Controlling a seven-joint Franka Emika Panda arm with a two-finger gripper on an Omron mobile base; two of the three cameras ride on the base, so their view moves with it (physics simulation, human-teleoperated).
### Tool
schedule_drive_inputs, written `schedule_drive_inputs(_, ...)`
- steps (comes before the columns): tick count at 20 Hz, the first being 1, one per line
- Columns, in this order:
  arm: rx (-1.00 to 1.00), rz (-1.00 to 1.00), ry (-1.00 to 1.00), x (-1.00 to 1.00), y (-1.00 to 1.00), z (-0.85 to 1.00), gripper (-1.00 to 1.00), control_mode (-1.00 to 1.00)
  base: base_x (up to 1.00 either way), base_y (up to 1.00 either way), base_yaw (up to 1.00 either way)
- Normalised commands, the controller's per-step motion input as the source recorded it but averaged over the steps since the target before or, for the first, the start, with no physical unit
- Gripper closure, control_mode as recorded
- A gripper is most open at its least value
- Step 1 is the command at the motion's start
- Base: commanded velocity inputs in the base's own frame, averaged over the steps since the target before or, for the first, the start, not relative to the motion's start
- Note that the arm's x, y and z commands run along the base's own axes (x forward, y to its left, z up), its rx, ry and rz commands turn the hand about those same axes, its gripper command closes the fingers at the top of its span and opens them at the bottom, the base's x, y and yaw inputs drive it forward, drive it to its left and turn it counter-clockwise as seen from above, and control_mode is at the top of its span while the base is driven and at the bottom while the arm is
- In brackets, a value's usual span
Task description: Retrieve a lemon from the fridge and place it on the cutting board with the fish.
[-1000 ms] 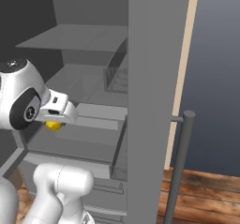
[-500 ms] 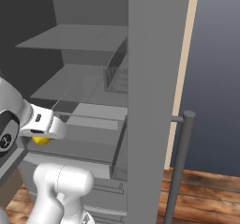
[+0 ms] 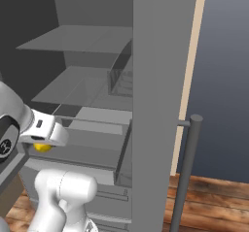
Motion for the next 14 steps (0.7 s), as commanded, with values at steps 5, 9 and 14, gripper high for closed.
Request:
schedule_drive_inputs(5, 0.0, 0.0, 0.0, 0.0, 0.0, 0.0, 1.0, -1.0, 0.0, 0.0, 0.0)
schedule_drive_inputs(9, 0.0, 0.0, 0.0, -0.08, 0.0, 0.0, 1.0, -1.0, 0.0, 0.0, 0.0)
schedule_drive_inputs(14, 0.0, 0.0, 0.0, -0.19, 0.0, 0.0, 1.0, 1.0, -0.47, 0.0, -0.02)
